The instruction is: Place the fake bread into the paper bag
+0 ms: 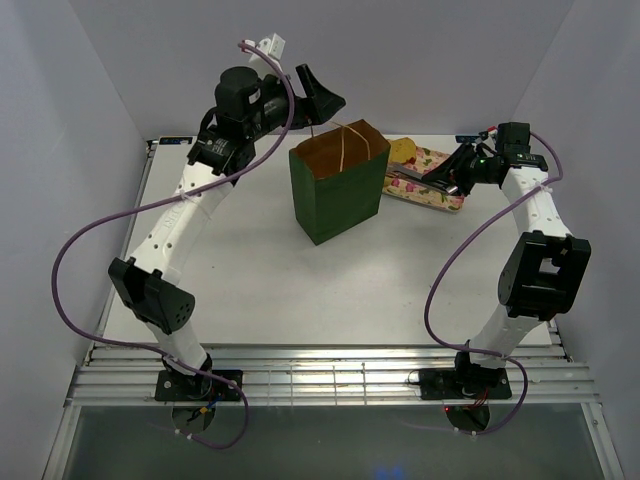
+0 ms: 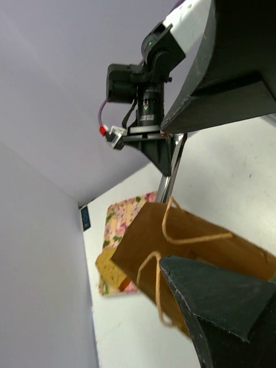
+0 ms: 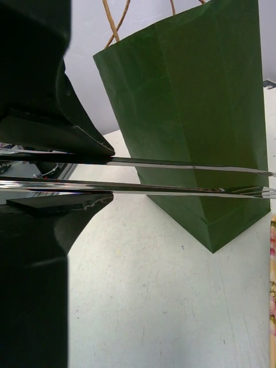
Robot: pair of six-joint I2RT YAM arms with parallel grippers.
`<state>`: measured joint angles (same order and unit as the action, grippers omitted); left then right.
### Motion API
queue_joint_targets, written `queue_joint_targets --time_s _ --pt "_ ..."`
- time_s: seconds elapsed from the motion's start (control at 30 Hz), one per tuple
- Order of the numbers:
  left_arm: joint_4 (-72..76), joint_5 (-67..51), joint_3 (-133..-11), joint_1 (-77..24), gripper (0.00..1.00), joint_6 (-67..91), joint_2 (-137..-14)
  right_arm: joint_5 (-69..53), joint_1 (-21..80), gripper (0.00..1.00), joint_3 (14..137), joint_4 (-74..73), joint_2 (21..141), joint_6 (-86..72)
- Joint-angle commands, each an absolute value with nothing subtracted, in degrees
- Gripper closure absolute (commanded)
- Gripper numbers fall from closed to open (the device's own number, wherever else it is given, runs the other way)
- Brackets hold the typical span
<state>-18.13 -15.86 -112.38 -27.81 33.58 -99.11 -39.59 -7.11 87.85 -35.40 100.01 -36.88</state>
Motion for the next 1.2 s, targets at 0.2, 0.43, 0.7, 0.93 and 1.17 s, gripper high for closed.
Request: queue_joint_targets --time_s 0.2,0.43,0.7,0.93,1.17 --pt "-18.7 -25.6 -106.8 -15.9 0.02 22.5 -94.0 -41.4 -7.6 0.64 91.8 -33.5 98.0 -40.2" --pt "-9.4 -38.9 -99.9 -15.9 0.13 17.0 -94.0 -42.8 -8.2 0.64 93.2 -33.4 99.5 -42.2" --pt "-5.6 -46.8 -107.2 -15.6 0.27 16.5 -103.0 -42.4 -8.3 0.64 91.9 -33.3 99.2 -42.5" --pt "-7.2 -45.3 -111.6 -15.6 0.30 16.7 -109.0 -38.3 -9.8 0.64 87.6 -36.0 95.4 -40.8" --pt "-6.1 -45.9 -112.9 -15.6 0.30 16.7 -110.7 -38.1 -11.2 0.64 85.7 -37.6 93.9 -39.9"
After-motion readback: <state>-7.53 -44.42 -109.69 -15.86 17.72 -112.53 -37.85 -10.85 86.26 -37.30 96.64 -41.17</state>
